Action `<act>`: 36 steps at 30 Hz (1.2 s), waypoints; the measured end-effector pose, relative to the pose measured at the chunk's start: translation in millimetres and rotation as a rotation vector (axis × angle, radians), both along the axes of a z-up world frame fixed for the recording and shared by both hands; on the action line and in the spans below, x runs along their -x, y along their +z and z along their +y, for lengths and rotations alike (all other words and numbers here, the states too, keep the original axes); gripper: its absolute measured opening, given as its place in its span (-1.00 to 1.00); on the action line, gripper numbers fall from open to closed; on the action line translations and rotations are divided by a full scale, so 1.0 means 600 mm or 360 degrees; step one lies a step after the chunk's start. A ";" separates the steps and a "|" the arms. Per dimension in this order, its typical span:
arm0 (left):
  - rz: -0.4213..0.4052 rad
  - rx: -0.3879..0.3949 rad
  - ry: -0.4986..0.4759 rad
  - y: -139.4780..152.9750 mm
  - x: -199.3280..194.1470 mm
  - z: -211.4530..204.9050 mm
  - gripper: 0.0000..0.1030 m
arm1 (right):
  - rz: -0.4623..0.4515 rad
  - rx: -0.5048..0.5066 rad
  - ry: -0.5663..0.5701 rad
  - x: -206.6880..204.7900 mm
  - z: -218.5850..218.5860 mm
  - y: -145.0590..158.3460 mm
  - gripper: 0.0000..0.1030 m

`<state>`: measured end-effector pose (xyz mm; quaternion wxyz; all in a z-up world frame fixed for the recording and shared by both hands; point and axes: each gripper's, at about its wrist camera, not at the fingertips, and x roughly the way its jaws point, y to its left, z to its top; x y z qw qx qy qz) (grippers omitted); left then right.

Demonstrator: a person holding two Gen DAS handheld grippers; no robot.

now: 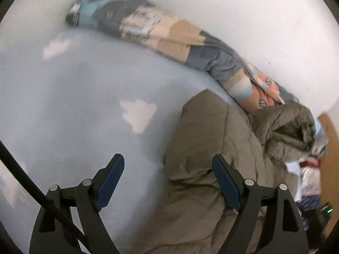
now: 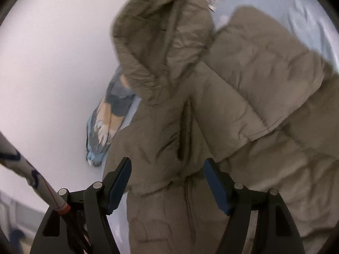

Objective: Fold large clothes

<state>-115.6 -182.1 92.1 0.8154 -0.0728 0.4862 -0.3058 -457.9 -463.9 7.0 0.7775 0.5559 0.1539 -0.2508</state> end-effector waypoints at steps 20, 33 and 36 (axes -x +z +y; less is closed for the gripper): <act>-0.0068 -0.0085 -0.0324 -0.013 0.062 -0.098 0.63 | 0.0568 0.0528 -0.0128 0.017 -0.036 0.088 -0.69; -0.0214 -0.0336 -0.0540 -0.040 0.139 -0.168 0.63 | 0.0822 0.0564 -0.0135 0.050 -0.103 0.030 -0.68; -0.0224 -0.0360 -0.0563 -0.042 0.145 -0.172 0.63 | 0.0855 0.0562 -0.0129 0.044 -0.107 0.019 -0.67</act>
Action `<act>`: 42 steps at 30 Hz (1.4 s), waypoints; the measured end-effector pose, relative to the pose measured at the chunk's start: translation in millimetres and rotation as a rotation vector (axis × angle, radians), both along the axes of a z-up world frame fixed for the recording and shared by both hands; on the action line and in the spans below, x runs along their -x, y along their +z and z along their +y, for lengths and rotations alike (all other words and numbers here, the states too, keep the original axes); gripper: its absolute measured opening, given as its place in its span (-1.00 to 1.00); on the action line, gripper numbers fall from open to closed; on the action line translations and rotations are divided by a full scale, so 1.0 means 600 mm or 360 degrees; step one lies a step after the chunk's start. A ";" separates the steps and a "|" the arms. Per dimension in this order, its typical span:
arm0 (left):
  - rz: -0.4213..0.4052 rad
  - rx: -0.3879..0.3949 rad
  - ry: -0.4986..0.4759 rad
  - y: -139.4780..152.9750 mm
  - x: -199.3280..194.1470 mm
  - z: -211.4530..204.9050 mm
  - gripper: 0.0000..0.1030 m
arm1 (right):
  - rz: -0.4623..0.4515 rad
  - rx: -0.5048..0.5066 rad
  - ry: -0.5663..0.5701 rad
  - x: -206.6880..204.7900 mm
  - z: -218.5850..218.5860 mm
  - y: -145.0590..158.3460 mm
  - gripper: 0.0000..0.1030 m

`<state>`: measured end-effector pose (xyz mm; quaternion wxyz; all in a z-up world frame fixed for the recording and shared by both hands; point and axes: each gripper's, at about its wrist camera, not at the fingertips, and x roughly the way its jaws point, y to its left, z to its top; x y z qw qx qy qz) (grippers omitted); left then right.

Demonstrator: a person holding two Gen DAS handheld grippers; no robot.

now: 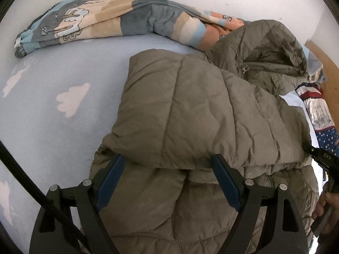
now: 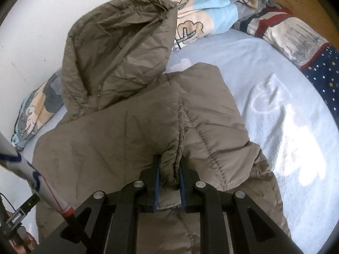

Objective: Fold large clothes

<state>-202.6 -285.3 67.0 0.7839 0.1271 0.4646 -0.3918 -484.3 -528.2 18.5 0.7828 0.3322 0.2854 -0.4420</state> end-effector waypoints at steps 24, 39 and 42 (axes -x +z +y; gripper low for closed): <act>-0.0078 -0.0154 0.0066 -0.025 -0.016 -0.009 0.64 | 0.0214 0.0099 0.0113 -0.060 0.001 0.006 -0.34; -0.0090 0.0001 -0.0014 0.098 0.039 0.128 0.67 | -0.0175 -0.0093 0.0186 0.170 0.147 0.088 0.29; 0.0046 -0.0048 0.0059 0.070 0.052 0.214 0.66 | -0.0209 -0.0148 0.0122 0.285 0.200 0.064 0.31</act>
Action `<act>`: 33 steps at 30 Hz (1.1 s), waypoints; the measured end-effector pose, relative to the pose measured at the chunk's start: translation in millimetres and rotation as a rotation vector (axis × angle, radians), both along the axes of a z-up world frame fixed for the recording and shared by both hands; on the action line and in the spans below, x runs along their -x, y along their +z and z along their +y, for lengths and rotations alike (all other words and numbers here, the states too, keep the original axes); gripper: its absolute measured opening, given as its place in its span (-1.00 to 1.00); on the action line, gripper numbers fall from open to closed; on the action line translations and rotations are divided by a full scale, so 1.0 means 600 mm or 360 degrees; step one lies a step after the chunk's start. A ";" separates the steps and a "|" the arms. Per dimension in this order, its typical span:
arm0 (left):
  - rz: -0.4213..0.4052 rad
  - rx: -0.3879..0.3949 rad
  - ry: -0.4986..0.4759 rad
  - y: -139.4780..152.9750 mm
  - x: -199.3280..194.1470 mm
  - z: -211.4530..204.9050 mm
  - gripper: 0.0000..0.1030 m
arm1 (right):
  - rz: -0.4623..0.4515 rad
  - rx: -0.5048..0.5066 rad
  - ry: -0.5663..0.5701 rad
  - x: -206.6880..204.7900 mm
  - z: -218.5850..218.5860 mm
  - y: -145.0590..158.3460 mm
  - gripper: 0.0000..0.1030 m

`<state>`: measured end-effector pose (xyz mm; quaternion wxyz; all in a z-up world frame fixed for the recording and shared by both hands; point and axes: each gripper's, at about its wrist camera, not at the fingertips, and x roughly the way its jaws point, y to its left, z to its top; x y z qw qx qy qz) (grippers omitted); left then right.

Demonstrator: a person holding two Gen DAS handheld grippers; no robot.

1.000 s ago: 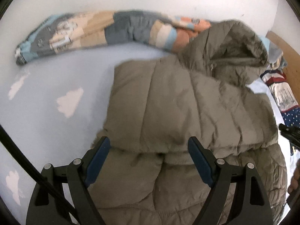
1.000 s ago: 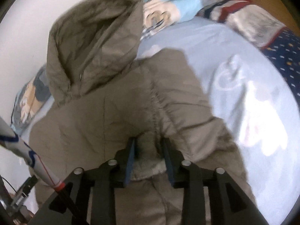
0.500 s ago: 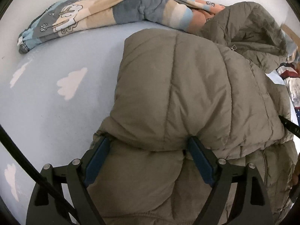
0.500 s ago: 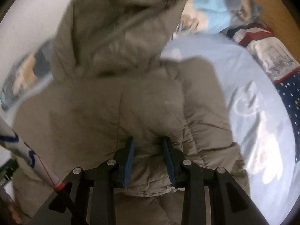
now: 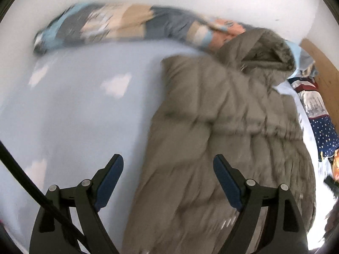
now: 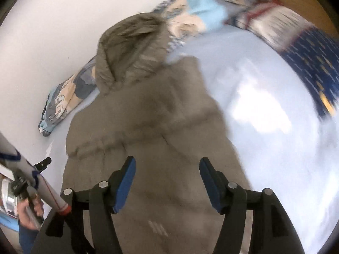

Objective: Fold large clothes

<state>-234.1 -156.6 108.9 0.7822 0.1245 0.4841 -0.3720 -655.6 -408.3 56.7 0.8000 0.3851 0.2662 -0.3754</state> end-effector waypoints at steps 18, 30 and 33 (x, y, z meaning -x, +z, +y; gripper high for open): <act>0.0854 0.0264 0.0253 -0.141 0.098 0.292 0.66 | -0.0189 -0.0524 0.0038 0.155 0.080 -0.142 0.39; 0.0215 -0.0051 -0.0064 -0.109 0.180 0.186 -0.50 | 0.0133 -0.0109 0.0076 0.115 0.157 -0.111 -0.72; 0.0170 -0.0048 -0.0066 -0.103 0.187 0.200 -0.54 | 0.0139 -0.0018 0.0066 0.124 0.177 -0.089 -0.76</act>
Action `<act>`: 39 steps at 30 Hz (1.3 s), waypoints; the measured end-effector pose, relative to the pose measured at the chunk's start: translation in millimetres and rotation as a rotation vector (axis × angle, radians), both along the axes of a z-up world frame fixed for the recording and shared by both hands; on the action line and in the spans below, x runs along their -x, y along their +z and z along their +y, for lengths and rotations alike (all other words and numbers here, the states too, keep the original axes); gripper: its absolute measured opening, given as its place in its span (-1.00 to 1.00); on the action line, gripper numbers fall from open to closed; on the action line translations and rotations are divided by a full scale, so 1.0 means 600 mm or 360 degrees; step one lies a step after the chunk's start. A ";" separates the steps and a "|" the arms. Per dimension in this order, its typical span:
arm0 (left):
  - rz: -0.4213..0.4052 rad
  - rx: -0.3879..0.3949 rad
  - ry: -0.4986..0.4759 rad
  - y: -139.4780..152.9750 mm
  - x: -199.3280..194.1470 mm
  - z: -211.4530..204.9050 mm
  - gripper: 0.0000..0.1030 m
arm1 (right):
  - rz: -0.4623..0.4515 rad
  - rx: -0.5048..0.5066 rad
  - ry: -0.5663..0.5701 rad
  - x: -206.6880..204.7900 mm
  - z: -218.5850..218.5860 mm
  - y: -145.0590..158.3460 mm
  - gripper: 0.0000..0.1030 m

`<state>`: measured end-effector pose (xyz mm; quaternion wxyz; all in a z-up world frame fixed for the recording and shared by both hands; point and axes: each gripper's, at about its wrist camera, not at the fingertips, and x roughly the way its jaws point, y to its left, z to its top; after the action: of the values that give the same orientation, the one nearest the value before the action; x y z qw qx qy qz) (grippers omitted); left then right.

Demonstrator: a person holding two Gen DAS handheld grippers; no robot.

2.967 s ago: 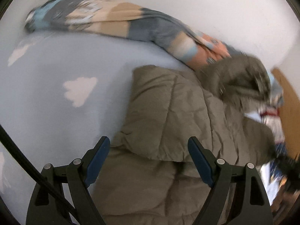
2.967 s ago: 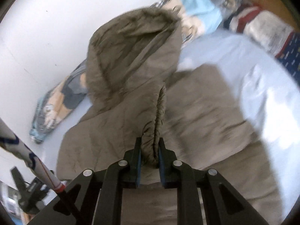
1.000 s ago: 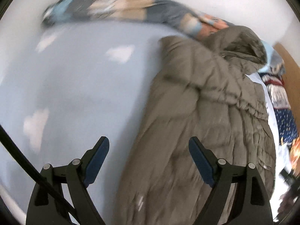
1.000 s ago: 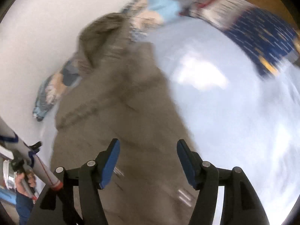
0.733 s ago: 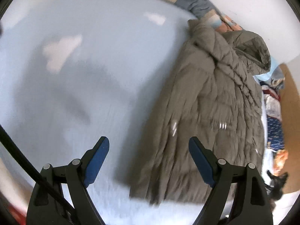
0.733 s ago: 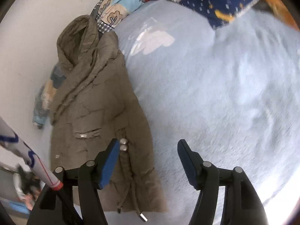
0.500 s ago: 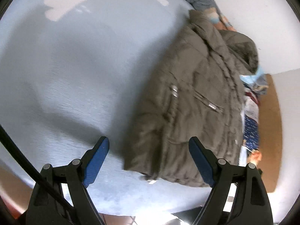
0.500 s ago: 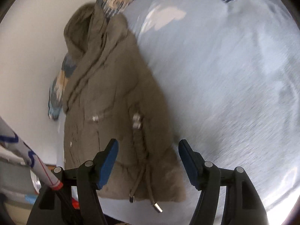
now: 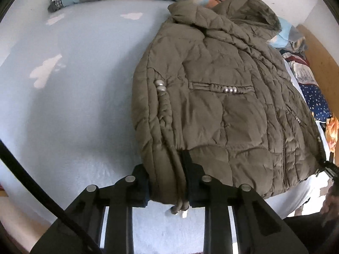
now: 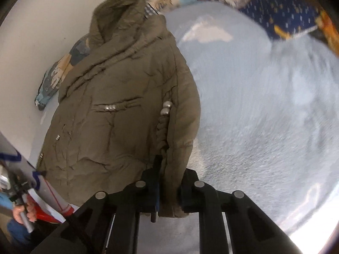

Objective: Fold large clothes

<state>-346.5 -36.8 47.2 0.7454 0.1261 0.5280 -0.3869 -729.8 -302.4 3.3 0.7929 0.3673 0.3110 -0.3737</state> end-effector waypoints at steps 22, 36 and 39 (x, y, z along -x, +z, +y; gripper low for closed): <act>-0.0260 0.0124 0.0222 0.096 0.004 0.054 0.19 | 0.0116 0.0061 -0.0300 0.099 0.059 0.066 0.17; -0.0398 0.0092 -0.0213 0.147 0.120 -0.117 0.27 | 0.0039 0.0178 0.0054 -0.071 0.023 0.130 0.18; -0.0456 0.0095 -0.0260 0.161 0.131 -0.159 0.28 | 0.0019 0.0166 0.0116 -0.107 0.005 0.128 0.18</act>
<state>-425.1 -132.4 144.0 0.7825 0.2003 0.3926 -0.4398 -665.3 -299.3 79.9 0.8222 0.3116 0.3090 -0.3625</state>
